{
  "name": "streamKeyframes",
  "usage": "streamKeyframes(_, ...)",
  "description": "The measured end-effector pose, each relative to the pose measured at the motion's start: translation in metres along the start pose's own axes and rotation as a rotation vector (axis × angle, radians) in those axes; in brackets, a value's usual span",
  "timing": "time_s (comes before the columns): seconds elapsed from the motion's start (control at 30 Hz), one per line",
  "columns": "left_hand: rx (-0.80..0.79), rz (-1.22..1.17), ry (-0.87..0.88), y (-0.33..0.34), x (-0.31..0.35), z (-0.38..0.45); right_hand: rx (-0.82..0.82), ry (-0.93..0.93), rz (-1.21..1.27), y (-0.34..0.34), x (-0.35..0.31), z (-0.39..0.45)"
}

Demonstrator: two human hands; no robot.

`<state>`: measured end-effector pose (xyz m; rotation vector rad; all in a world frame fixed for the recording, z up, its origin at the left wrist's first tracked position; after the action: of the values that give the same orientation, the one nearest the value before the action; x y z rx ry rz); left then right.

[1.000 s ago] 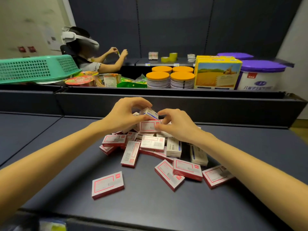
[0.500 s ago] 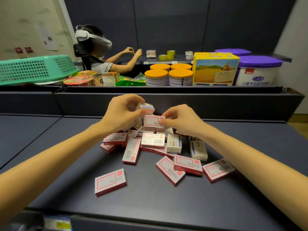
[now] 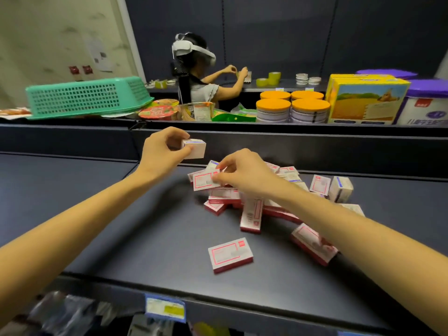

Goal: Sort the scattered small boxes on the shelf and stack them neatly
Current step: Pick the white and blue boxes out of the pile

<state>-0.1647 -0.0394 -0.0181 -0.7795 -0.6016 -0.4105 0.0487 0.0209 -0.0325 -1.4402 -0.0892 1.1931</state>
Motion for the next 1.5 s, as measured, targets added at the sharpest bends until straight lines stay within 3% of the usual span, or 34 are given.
streamKeyframes(0.27,0.044,0.032,-0.038,-0.052,-0.049,0.008,-0.022,0.069,-0.191,0.078,-0.048,0.056)
streamKeyframes(0.4,0.031,0.008,-0.023,-0.060,-0.061,0.009,-0.006,0.086,-0.123,0.103,-0.065,0.064)
streamKeyframes(0.5,0.011,-0.017,0.000,-0.062,-0.063,0.013,0.034,0.075,-0.091,0.096,-0.064,0.054)
streamKeyframes(0.6,-0.041,-0.064,0.035,-0.050,-0.053,0.016,0.179,0.083,-0.169,0.063,-0.044,0.034)
streamKeyframes(0.83,-0.209,-0.204,0.146,0.029,0.010,0.025,0.425,0.211,-0.214,-0.041,0.023,-0.029)
streamKeyframes(1.07,-0.352,-0.282,0.341,0.132,0.121,0.012,0.544,0.409,-0.402,-0.143,0.115,-0.126)
streamKeyframes(1.2,-0.418,-0.283,0.485,0.194,0.182,-0.002,0.464,0.504,-0.420,-0.180,0.177,-0.169)
streamKeyframes(1.4,-0.479,-0.170,0.623,0.279,0.257,-0.015,0.210,0.737,-0.594,-0.217,0.258,-0.212)
streamKeyframes(1.5,-0.511,-0.080,0.680,0.317,0.284,-0.025,0.239,0.733,-0.570,-0.231,0.281,-0.226)
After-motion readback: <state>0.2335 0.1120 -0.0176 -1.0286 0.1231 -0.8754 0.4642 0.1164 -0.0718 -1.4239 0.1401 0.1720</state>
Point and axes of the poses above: each hand's wrist, its own z-axis towards the middle knuckle, its own y-axis out of the palm, x = y × z, the point moved 3 cm from there along z, towards the middle knuckle, and after that the axes turned 2 degrees about -z, right-handed, at the moved point
